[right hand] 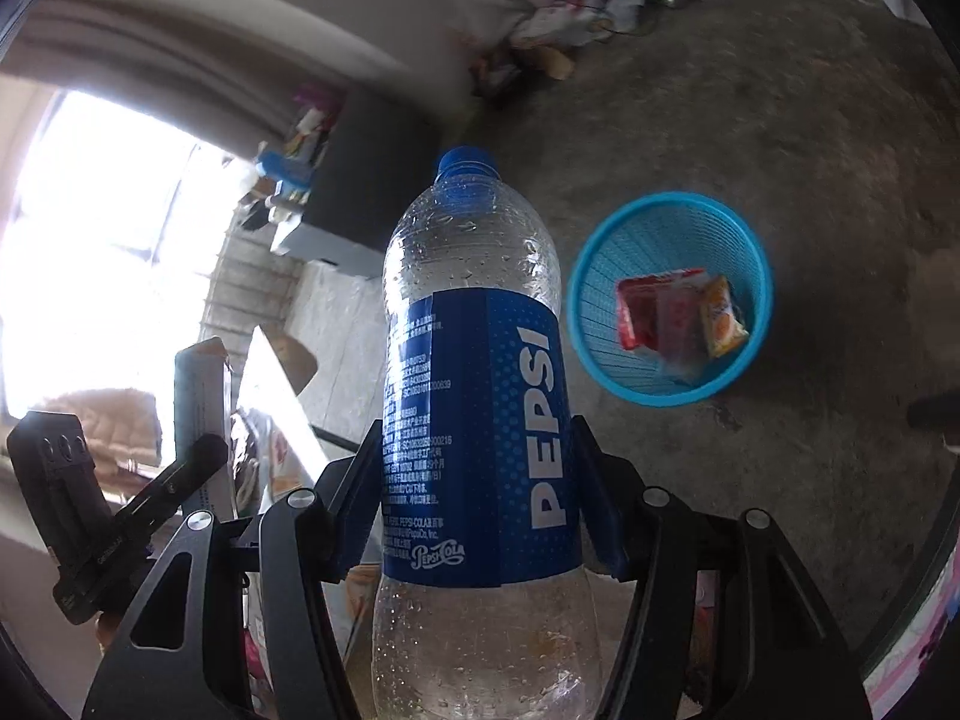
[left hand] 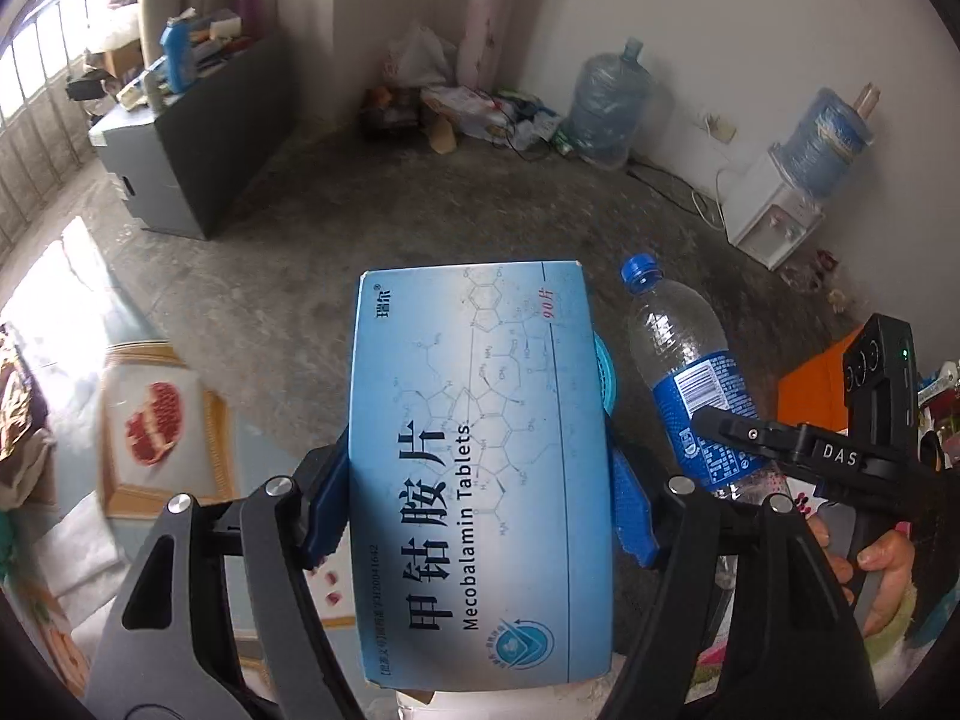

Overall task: Collect trash
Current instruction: 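Carry the tablet box and Pepsi bottle to the blue wastebasket, then open both tools over the wastebasket to drop the box and bottle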

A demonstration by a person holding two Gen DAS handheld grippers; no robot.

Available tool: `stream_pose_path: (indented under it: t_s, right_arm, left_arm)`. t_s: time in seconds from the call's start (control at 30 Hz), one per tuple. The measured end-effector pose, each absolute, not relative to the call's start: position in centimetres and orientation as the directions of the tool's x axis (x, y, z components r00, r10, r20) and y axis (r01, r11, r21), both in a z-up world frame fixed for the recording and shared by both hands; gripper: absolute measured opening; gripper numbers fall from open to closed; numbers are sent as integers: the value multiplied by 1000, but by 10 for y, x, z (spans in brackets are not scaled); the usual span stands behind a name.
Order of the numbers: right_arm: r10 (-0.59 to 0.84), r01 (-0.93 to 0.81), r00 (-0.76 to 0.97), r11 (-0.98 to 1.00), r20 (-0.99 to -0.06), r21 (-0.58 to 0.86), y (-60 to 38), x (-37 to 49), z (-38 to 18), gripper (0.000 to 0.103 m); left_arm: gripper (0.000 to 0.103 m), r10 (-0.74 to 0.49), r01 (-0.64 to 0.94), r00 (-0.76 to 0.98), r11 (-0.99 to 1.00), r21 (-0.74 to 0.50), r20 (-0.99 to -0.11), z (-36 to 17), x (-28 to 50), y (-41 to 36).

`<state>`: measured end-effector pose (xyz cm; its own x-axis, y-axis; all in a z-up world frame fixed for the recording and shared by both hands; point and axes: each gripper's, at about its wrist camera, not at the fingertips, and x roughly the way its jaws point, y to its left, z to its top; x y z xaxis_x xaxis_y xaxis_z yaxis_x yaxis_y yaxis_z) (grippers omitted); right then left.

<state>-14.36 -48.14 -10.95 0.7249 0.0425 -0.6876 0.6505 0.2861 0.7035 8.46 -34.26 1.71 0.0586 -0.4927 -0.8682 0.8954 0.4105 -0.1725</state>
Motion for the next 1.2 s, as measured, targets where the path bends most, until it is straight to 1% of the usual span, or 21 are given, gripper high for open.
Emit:
stream_pose_path:
  t_s: [0.1,0.23,0.27,0.3,0.33,0.37,0.4,0.43,0.5,0.6,0.73,0.9,1.13,1.2]
  right_arm:
    - [93,685,710,143,-699,715,-500,-152,-154,57]
    - [153,712,693,1,-704,702,-520,-146,-199,59]
    - [154,722,687,-29,-710,692,-530,-142,-209,60]
    - [152,728,683,-58,-714,683,-541,-137,-220,60]
    - [154,735,677,-87,-719,673,-551,-132,-231,63]
    - [164,737,675,-117,-719,666,-562,-126,-245,68]
    - [172,741,671,-144,-721,655,-571,-121,-257,72]
    - [173,751,660,-163,-731,640,-579,-117,-267,72]
    - [163,756,653,-195,-740,625,-586,-117,-279,72]
    - [116,732,680,-172,-724,660,-580,-119,-272,72]
    - [71,753,658,-83,-750,653,-568,-125,-261,72]
    - [30,786,618,13,-786,619,-554,-132,-236,72]
    - [-92,789,596,251,-798,560,-523,-129,-163,73]
    - [-127,773,604,334,-787,539,-510,-121,-138,75]
  left_arm:
    - [67,-426,908,-13,374,-189,-905,-19,83,-393]
    - [67,-350,916,-59,354,-190,-935,-63,82,-449]
    - [69,-343,915,-78,347,-204,-936,-72,83,-464]
    - [77,-338,914,-98,342,-220,-936,-81,84,-479]
    - [83,-333,911,-108,344,-227,-937,-90,87,-493]
    - [85,-337,908,-99,355,-223,-936,-97,90,-505]
    - [85,-338,903,-72,377,-205,-938,-103,94,-515]
    - [85,-333,896,-47,402,-187,-942,-108,97,-521]
    - [85,-334,881,-50,429,-199,-941,-111,101,-523]
    - [85,-379,880,-55,418,-224,-924,-102,107,-508]
    - [85,-403,898,-12,398,-187,-915,-85,106,-482]
    - [85,-449,905,16,387,-178,-894,-52,104,-445]
    - [85,-568,907,86,385,-172,-819,7,96,-374]
    - [85,-599,910,140,391,-135,-788,21,93,-345]
